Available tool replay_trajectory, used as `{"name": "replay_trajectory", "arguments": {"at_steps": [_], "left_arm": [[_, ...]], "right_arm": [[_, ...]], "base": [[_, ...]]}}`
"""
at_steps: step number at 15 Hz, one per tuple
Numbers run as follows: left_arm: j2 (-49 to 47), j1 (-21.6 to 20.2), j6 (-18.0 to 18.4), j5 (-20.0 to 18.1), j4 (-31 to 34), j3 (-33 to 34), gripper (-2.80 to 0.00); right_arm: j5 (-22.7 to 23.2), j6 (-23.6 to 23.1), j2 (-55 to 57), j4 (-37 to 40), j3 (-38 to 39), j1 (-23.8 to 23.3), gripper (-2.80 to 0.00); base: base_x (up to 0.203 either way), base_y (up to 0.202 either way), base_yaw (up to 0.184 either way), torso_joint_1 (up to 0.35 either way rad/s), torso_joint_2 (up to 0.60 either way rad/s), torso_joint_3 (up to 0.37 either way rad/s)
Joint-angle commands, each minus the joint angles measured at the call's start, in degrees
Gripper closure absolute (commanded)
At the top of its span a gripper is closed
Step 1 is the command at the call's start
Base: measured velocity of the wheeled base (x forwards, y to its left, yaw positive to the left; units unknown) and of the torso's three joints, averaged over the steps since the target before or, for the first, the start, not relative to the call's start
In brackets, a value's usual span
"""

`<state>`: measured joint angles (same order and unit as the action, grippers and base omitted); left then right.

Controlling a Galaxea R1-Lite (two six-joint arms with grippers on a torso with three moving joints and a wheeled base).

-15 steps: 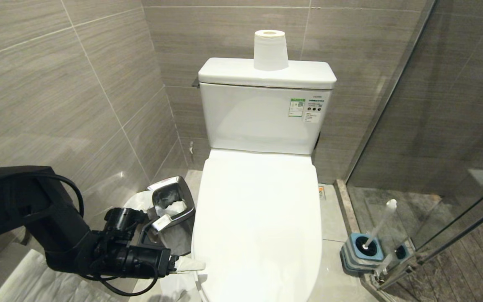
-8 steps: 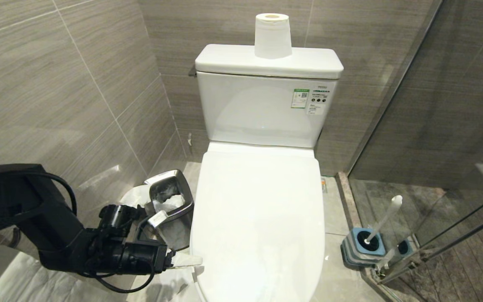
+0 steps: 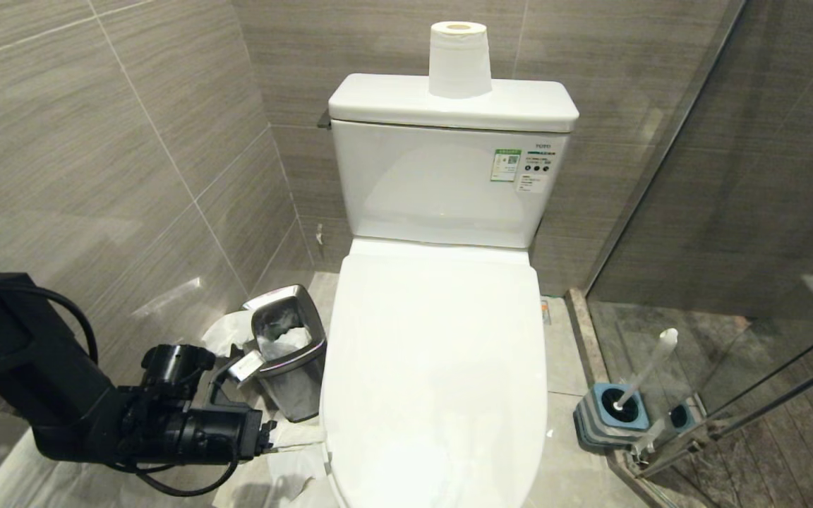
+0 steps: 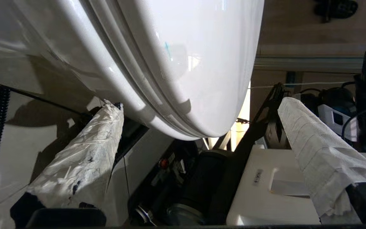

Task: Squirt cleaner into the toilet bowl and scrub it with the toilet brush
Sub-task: Use the left hand to lift the toilet lid slightly

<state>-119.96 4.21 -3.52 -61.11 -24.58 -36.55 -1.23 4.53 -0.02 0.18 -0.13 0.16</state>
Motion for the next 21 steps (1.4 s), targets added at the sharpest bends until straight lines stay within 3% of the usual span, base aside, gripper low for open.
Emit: {"name": "replay_trajectory", "arguments": {"at_steps": [1,4,9,13,21], "left_arm": [[0.2,0.8,-0.2,-0.4,-0.2,0.2,-2.8],[0.3,2.9,-0.5,0.2,-0.5,0.4,-2.8],[-0.5,5.2,-1.0,6.0,-4.4,0.7,-2.8],[-0.7,6.4,-0.5,8.4,-4.4,0.9,-2.8],[0.3,8.6,-1.2,8.3,-4.4,1.5,-2.8]], "right_arm": [[0.0,0.0,0.0,0.0,0.0,0.0,0.0],[0.0,0.0,0.0,0.0,0.0,0.0,0.0],[0.0,0.0,0.0,0.0,0.0,0.0,0.0],[0.0,0.0,0.0,0.0,0.0,0.0,0.0],[0.0,0.0,0.0,0.0,0.0,0.0,0.0]], "base": [[0.0,0.0,0.0,0.0,0.0,0.0],[0.0,0.0,0.0,0.0,0.0,0.0],[0.0,0.0,0.0,0.0,0.0,0.0],[0.0,0.0,0.0,0.0,0.0,0.0],[0.0,0.0,0.0,0.0,0.0,0.0]]}}
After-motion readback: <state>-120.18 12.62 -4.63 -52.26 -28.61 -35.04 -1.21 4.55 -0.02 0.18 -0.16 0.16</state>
